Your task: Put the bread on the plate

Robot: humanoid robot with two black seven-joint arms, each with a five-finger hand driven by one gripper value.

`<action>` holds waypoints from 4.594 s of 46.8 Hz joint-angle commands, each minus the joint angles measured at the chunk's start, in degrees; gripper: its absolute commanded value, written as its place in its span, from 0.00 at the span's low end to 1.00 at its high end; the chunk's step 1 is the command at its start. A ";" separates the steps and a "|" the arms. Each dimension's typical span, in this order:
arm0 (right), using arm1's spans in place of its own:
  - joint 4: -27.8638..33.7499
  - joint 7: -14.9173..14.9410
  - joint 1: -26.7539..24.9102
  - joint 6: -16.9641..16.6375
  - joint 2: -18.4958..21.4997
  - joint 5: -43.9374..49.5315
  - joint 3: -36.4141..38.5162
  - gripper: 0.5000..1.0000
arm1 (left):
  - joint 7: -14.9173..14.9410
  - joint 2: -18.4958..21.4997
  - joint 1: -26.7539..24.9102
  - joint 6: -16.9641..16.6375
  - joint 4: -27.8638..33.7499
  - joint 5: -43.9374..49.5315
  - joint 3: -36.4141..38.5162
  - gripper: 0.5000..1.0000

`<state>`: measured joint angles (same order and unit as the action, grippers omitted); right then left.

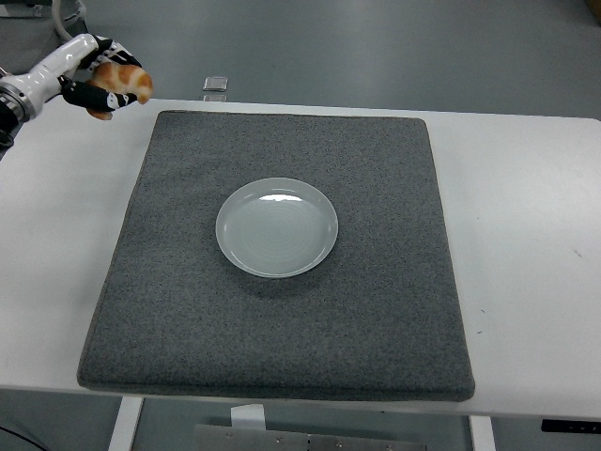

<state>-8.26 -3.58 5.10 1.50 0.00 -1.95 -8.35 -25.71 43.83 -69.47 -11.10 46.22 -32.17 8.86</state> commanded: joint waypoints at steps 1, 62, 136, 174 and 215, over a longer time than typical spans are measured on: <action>0.00 -0.03 0.00 -0.01 0.00 0.01 0.00 0.86 | 0.13 1.17 -3.21 1.34 0.01 -0.09 0.37 0.00; 0.09 0.06 0.09 0.08 0.00 0.10 0.08 0.86 | 3.21 -15.97 -22.20 1.71 22.77 -1.40 7.39 0.00; 0.09 -0.03 0.09 0.08 0.00 -0.08 0.08 0.86 | 1.54 -14.48 4.96 -13.68 20.93 -15.03 8.98 0.00; 0.09 -0.03 -0.09 0.08 0.00 -0.16 0.00 0.86 | 1.54 -14.74 8.38 -13.86 20.67 -14.06 4.77 0.47; 0.09 -0.03 -0.09 0.08 0.00 -0.16 0.08 0.86 | 1.63 -14.30 8.30 -8.06 21.19 -13.19 -5.16 0.76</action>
<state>-8.17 -3.57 5.01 1.58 0.00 -2.11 -8.26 -24.08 29.48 -61.44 -20.86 67.40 -45.74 5.80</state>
